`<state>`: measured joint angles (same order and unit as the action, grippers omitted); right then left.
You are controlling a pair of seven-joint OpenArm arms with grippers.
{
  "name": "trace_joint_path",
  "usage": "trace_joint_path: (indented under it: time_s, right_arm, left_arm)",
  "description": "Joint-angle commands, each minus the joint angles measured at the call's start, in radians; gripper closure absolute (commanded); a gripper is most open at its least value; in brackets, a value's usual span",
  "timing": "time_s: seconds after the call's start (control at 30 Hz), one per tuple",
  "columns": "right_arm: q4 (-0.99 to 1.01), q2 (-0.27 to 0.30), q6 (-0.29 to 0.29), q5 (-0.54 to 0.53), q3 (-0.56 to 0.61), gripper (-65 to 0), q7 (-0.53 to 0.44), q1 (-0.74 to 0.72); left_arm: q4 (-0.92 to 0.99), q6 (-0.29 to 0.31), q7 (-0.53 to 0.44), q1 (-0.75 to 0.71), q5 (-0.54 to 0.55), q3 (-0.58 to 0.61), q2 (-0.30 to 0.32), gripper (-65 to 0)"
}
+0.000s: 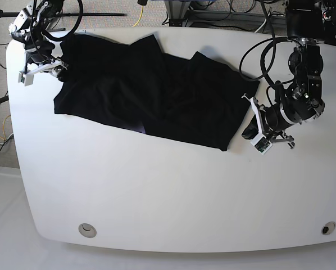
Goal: Fold the T-shirt properly
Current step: 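Lower the right gripper onto the shirt corner and grasp it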
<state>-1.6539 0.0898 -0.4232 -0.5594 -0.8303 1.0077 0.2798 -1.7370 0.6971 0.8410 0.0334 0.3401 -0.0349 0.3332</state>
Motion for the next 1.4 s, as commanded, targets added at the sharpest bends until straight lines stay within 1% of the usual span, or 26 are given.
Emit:
trace_joint_path:
  time_s: [0.0, 0.27, 0.37, 0.5, 0.7, 0.87, 1.07, 1.37]
  right_arm:
    - [-0.001, 0.001, -0.003, -0.027, 0.001, -46.6, 0.082, -0.003]
    - [-0.002, 0.003, 0.001, -0.170, 0.002, -46.6, 0.153, -0.003]
    - [-0.002, 0.003, 0.001, -0.202, 0.002, -46.6, 0.170, -0.001]
    - [-0.002, 0.005, 0.001, -0.224, 0.002, -46.6, 0.190, 0.000]
    - [-0.002, 0.003, -0.003, -0.228, 0.002, -46.6, 0.237, -0.006]
    - [-0.002, 0.001, -0.003, -0.247, 0.002, -46.6, 0.270, -0.030]
    - [-0.002, 0.001, 0.005, -0.336, 0.012, -46.6, 0.279, -0.032]
    - [-0.002, 0.003, 0.007, -0.344, 0.085, -46.6, 0.273, -0.043]
  left_arm:
    - [-0.014, 0.001, -0.022, 0.016, 0.015, -0.007, 0.010, 0.0]
    - [-0.013, 0.001, -0.022, 0.016, 0.015, -0.004, 0.005, 0.0]
    - [-0.013, 0.001, -0.022, 0.016, 0.015, -0.004, 0.005, 0.0]
    - [-0.013, 0.001, -0.022, 0.016, 0.015, -0.004, 0.004, 0.0]
    - [-0.013, 0.001, -0.022, 0.016, 0.015, -0.004, 0.004, 0.0]
    - [-0.013, 0.001, -0.022, 0.016, 0.015, -0.003, 0.004, 0.0]
    - [-0.013, 0.001, -0.022, 0.016, 0.015, -0.003, 0.004, 0.0]
    - [-0.013, 0.001, -0.022, 0.016, 0.015, -0.003, 0.004, 0.0]
